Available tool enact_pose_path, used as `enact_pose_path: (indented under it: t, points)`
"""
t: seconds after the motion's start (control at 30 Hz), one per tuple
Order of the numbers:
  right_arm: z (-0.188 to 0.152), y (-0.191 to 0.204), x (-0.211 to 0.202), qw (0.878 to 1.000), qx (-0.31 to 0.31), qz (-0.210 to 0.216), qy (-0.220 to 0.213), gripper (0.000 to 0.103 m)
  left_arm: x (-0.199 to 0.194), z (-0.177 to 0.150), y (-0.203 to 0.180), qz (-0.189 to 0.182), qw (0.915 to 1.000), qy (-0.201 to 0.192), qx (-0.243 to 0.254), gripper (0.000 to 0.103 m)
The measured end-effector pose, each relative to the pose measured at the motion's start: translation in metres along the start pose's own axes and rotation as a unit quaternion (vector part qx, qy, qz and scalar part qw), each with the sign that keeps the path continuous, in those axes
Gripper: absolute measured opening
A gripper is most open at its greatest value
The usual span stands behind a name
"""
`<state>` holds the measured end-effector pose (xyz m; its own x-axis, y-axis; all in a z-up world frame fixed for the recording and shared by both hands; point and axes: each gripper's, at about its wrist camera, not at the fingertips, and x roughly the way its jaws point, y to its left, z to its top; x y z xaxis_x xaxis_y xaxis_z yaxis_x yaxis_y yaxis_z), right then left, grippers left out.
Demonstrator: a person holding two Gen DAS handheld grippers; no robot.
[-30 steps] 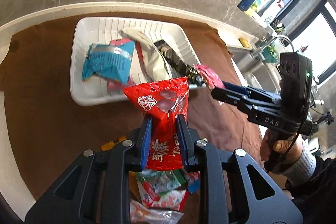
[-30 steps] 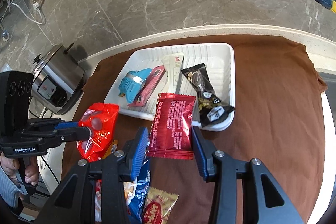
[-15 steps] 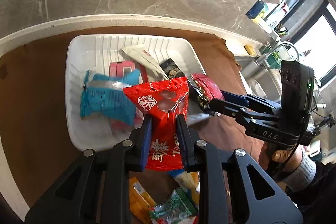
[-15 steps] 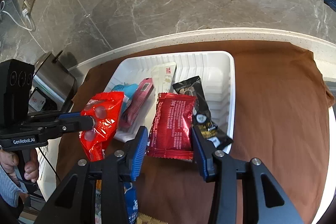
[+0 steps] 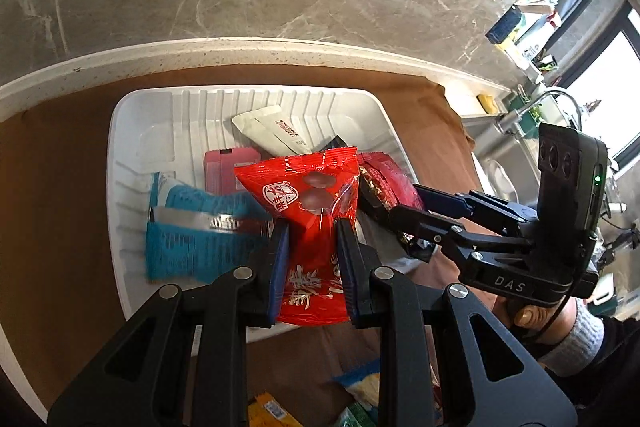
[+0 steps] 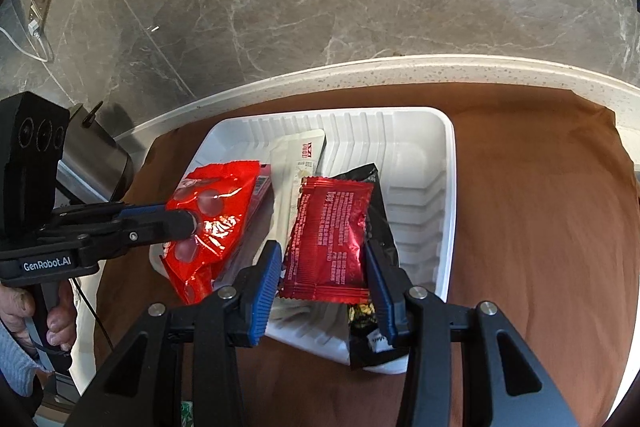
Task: Organize snacks
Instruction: 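Drop the red bag in the tray from left tool while right tool releases dark red packet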
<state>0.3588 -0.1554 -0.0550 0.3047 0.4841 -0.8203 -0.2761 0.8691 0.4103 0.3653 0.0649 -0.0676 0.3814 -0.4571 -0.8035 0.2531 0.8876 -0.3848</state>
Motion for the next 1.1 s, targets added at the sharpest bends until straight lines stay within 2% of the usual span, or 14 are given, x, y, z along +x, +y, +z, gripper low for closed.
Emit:
enact_pose_path:
  t: [0.27,0.57,0.8,0.97,1.1]
  points:
    - [0.002,-0.002,0.015,1.0,-0.005,-0.004,0.01,0.046,0.018,0.009,0.001,0.012,0.9999,0.004,0.003,0.021]
    - [-0.003,-0.01,0.026,0.999,-0.012,-0.033,0.02,0.046,0.039,0.012,-0.001,0.018,0.9998,0.01,0.0,0.024]
    - [-0.003,-0.011,0.02,0.999,-0.016,-0.039,0.018,0.046,0.047,0.017,-0.005,0.044,0.9989,0.011,0.012,0.027]
    - [-0.003,-0.005,0.004,0.999,-0.017,-0.035,0.0,0.046,0.04,0.021,-0.001,0.055,0.9984,0.008,0.01,0.029]
    - [-0.004,0.002,-0.014,0.999,-0.021,-0.026,-0.012,0.046,0.017,0.026,-0.006,0.055,0.9981,-0.024,0.01,0.029]
